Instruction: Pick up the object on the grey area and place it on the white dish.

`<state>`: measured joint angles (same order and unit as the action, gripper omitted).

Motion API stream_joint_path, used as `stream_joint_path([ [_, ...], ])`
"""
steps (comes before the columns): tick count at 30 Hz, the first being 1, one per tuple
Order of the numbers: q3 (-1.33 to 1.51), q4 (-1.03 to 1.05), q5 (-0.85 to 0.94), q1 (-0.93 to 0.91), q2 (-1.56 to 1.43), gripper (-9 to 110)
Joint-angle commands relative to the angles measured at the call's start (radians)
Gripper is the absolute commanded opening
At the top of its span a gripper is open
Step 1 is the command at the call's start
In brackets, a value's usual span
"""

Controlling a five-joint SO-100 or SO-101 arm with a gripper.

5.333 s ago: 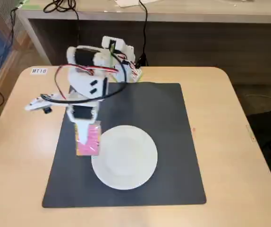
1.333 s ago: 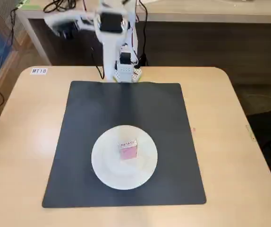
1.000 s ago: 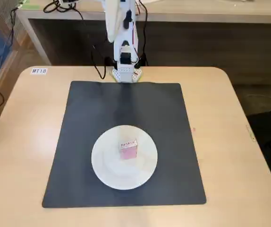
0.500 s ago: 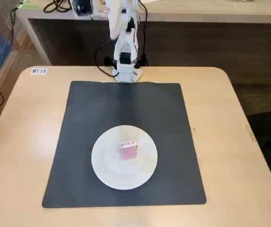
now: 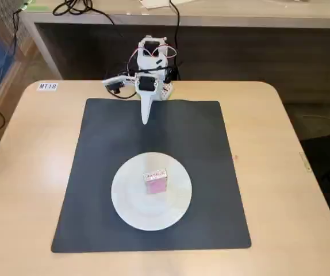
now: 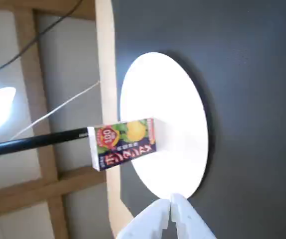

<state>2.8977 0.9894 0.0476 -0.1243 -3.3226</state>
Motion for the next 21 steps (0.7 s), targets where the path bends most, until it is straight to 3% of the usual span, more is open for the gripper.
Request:
stream_joint_path([
  [1, 0.058, -0.005, 0.018, 0.006, -0.028, 0],
  [21, 0.245, -0.018, 0.044, 0.025, -0.029, 0],
])
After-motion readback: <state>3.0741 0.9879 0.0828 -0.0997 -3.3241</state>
